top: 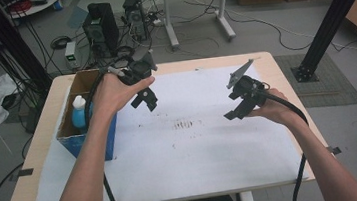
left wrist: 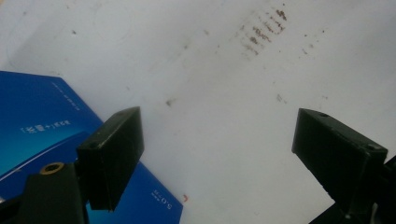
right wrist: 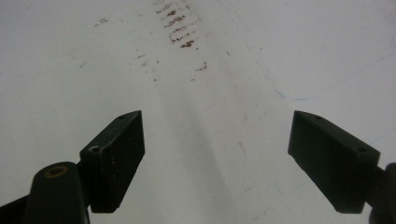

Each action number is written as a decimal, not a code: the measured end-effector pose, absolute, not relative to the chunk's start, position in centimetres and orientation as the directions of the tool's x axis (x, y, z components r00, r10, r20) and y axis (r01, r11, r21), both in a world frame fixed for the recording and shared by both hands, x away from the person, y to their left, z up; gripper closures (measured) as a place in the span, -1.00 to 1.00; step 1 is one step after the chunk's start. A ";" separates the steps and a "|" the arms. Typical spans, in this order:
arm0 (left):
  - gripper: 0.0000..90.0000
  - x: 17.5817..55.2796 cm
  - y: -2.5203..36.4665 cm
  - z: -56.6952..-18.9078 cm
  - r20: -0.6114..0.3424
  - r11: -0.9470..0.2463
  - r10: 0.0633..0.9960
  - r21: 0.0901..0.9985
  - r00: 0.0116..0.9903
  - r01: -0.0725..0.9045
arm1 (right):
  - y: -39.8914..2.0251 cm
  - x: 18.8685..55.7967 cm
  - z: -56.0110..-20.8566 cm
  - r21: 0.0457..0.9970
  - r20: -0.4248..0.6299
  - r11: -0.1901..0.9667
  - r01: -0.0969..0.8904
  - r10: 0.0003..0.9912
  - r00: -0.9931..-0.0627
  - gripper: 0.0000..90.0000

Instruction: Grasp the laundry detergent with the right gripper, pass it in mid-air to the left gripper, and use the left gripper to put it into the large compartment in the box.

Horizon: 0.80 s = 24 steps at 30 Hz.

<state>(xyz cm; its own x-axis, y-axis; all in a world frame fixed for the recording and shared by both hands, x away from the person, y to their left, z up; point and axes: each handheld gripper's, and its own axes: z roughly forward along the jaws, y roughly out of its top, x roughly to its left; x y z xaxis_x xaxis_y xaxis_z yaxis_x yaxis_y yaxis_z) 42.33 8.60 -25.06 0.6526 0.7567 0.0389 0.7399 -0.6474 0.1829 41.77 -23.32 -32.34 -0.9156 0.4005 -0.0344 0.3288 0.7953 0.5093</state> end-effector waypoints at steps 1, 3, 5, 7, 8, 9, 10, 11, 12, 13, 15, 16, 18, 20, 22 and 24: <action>-0.61 42.3 8.5 -25.3 0.040 -0.647 0.757 0.182 0.652 0.740 | -23.3 41.8 -32.3 0.510 -0.034 0.795 0.330 0.402 -0.915 -0.59; -0.61 42.3 8.2 -25.8 0.043 -0.653 0.753 0.177 0.657 0.737 | -23.3 41.8 -32.3 0.509 -0.035 0.795 0.330 0.402 -0.915 -0.59; -0.61 42.2 7.9 -26.3 0.048 -0.659 0.748 0.169 0.662 0.733 | -23.4 41.8 -32.3 0.508 -0.033 0.795 0.332 0.404 -0.914 -0.58; -0.61 42.3 7.7 -26.6 0.045 -0.661 0.746 0.163 0.664 0.732 | -23.5 41.8 -32.2 0.507 -0.034 0.794 0.334 0.406 -0.913 -0.58; -0.61 42.3 7.6 -26.8 0.046 -0.662 0.746 0.162 0.665 0.732 | -23.5 41.7 -32.2 0.506 -0.033 0.794 0.337 0.408 -0.912 -0.58; -0.61 42.3 7.5 -27.0 0.046 -0.662 0.746 0.163 0.664 0.732 | -23.6 41.7 -32.2 0.505 -0.034 0.795 0.335 0.407 -0.913 -0.58; -0.61 42.3 7.4 -27.1 0.044 -0.663 0.745 0.162 0.666 0.731 | -23.6 41.7 -32.2 0.505 -0.036 0.796 0.334 0.406 -0.913 -0.58; -0.61 42.3 7.2 -27.3 0.047 -0.666 0.742 0.157 0.668 0.729 | -23.7 41.7 -32.2 0.506 -0.035 0.794 0.337 0.409 -0.912 -0.58; -0.61 42.3 7.1 -27.4 0.049 -0.669 0.741 0.155 0.670 0.727 | -23.7 41.7 -32.2 0.505 -0.036 0.795 0.337 0.409 -0.912 -0.58; -0.61 42.3 7.1 -27.4 0.045 -0.668 0.741 0.158 0.670 0.728 | -23.8 41.7 -32.2 0.506 -0.035 0.793 0.339 0.412 -0.910 -0.59; -0.61 42.2 6.9 -27.5 0.044 -0.669 0.739 0.159 0.672 0.726 | -23.9 41.7 -32.2 0.506 -0.037 0.794 0.338 0.411 -0.911 -0.59; -0.61 42.2 6.9 -27.6 0.042 -0.671 0.738 0.161 0.674 0.724 | -23.9 41.7 -32.2 0.506 -0.036 0.793 0.339 0.412 -0.910 -0.59; -0.61 42.2 6.7 -27.7 0.039 -0.672 0.736 0.159 0.676 0.723 | -23.9 41.7 -32.3 0.507 -0.036 0.792 0.340 0.414 -0.910 -0.58; -0.61 42.1 6.6 -27.9 0.038 -0.677 0.732 0.157 0.681 0.719 | -24.0 41.7 -32.3 0.506 -0.036 0.793 0.340 0.413 -0.910 -0.59; -0.61 42.1 6.5 -28.0 0.035 -0.677 0.731 0.157 0.681 0.719 | -23.9 41.7 -32.3 0.506 -0.036 0.793 0.340 0.414 -0.910 -0.59; -0.61 42.0 6.5 -28.1 0.036 -0.678 0.730 0.157 0.682 0.718 | -23.9 41.7 -32.4 0.505 -0.034 0.793 0.341 0.413 -0.910 -0.59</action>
